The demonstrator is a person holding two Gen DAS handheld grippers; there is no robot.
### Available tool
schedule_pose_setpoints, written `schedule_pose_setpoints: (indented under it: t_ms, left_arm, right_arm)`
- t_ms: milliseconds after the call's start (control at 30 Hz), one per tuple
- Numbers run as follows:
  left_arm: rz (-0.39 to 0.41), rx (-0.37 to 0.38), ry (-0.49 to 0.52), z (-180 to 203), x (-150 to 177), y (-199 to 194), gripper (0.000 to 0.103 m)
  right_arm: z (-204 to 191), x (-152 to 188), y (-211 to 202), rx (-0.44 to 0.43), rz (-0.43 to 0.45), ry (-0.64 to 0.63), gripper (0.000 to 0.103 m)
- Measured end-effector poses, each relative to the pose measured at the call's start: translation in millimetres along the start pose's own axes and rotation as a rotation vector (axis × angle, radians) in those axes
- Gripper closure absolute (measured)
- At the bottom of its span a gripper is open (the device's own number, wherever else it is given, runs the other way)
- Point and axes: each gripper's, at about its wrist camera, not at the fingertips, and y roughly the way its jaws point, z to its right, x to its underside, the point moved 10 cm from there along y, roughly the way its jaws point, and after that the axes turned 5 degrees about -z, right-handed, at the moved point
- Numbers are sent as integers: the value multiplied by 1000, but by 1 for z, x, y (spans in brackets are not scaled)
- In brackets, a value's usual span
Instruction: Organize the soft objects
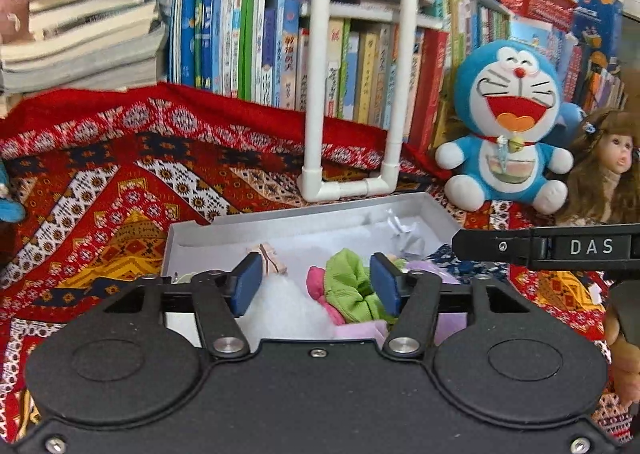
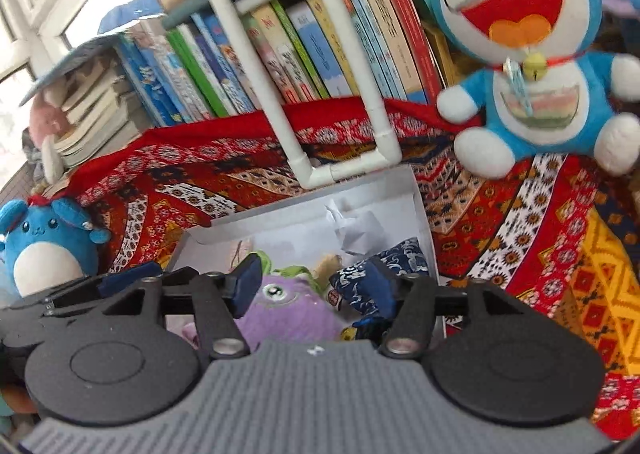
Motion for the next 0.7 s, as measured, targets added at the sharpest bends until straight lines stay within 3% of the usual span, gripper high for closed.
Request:
schedule_pose_setpoints:
  t_ms: [167, 300, 400, 700]
  left_arm:
    - [64, -8, 6, 2, 4, -37, 19]
    - [114, -16, 8, 2, 8, -72, 13]
    - [146, -27, -5, -2, 11, -96, 11]
    - [230, -30, -8, -2, 32, -160, 3]
  right_arm:
    - [-8, 3, -34, -6, 82, -56, 15]
    - [-14, 5, -64, -17, 142, -73, 11]
    - [-18, 6, -88, -34, 190, -80, 0]
    - [-34, 18, -138, -35, 298, -143, 0]
